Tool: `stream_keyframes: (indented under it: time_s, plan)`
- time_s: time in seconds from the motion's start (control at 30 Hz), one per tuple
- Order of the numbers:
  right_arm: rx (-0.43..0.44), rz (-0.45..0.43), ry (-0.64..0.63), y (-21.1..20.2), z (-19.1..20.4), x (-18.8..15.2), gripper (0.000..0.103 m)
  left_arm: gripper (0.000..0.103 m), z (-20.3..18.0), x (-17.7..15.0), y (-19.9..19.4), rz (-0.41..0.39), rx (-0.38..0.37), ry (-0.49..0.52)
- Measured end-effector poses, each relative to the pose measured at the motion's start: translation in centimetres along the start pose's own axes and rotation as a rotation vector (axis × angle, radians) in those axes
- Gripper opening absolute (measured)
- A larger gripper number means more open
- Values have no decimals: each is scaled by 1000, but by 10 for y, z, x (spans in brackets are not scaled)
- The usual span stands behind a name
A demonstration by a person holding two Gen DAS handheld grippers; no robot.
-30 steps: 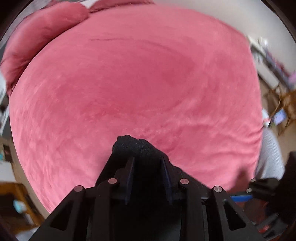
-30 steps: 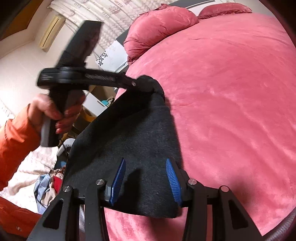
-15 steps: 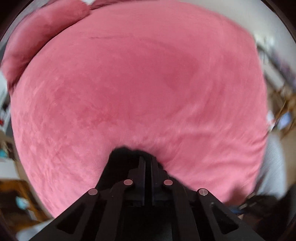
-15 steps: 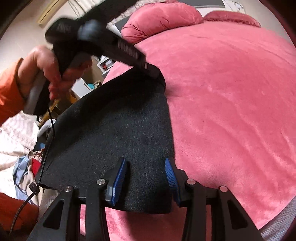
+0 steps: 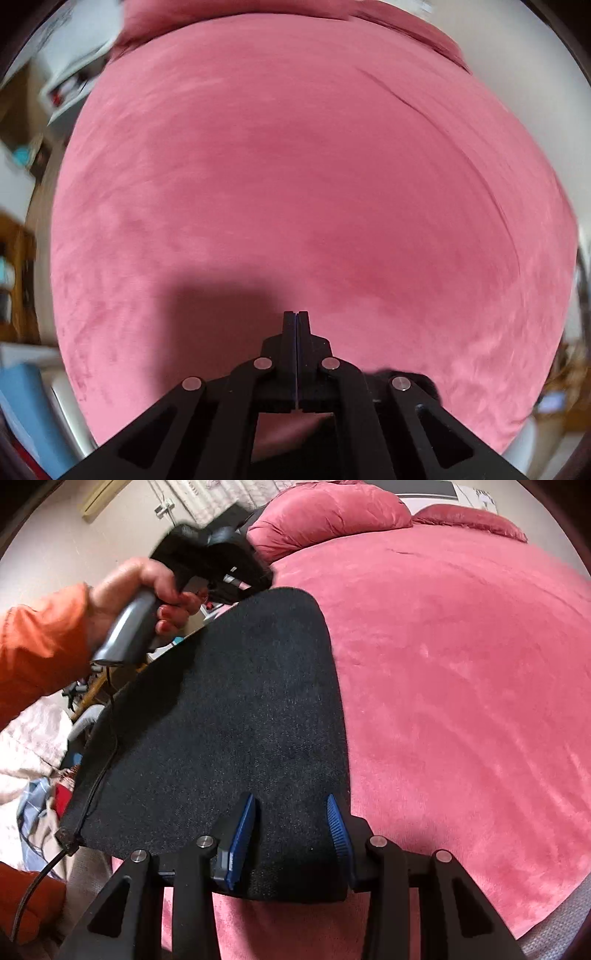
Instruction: Fold large clothes
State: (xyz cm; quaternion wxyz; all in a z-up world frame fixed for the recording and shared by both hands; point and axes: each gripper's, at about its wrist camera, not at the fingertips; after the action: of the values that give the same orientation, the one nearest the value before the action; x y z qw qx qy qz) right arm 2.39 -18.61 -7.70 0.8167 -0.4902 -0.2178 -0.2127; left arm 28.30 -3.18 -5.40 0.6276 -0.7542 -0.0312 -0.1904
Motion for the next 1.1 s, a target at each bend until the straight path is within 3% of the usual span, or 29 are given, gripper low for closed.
stream_keyframes:
  time_s: [0.07,0.17,0.2,0.27,0.3,0.33,0.37,0.53,0.63,0.73,0.83,0.9,0.97,1.03,1.1]
  plan:
    - [27,-13,28,-2,-5,1,42,0,13,-1,-22,-49,-44,-17]
    - [69,-26,97,0,-17,2,42,1,5,-17,-57,-121,-107,53]
    - [78,-32,123,0,-22,2,42,7,-4,-28,-69,-134,-139,95]
    - [101,-40,194,1,-34,3,43,26,-20,-51,-85,-157,-205,167]
    - [119,-42,231,1,-39,2,43,50,-27,-65,-90,-173,-222,201]
    - [124,-45,250,1,-42,2,43,68,-32,-77,-94,-190,-221,223]
    - [123,-49,259,2,-42,0,43,70,-34,-90,-98,-214,-217,245]
    - [102,-58,262,-6,-46,-1,43,70,-39,-161,-89,-256,-151,334]
    - [93,-66,261,-5,-46,0,43,72,-24,-192,-75,-257,-54,349]
    - [75,-88,278,-11,-51,0,43,72,4,-210,-67,-258,-10,294]
    - [54,-105,281,-18,-53,10,43,72,21,-216,-85,-318,14,212]
    - [42,-108,262,-19,-54,21,43,72,17,-221,-100,-374,-17,199]
    - [26,-110,214,-19,-52,40,43,73,4,-229,-114,-420,-98,217]
    - [14,-90,139,-14,-43,66,43,77,-23,-236,-117,-426,-171,287]
    - [34,-83,43,-7,-30,89,38,78,-50,-243,-109,-405,-180,378]
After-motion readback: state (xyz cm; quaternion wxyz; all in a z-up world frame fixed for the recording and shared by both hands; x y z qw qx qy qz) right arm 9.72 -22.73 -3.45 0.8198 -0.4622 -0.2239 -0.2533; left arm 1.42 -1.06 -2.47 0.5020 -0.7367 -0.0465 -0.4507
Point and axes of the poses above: each gripper's, at about its wrist camera, not at the fingertips, and y roughly the way its jaws point, z to its left, x to its top, and after that the axes turned 1 degree about -z, right-handed
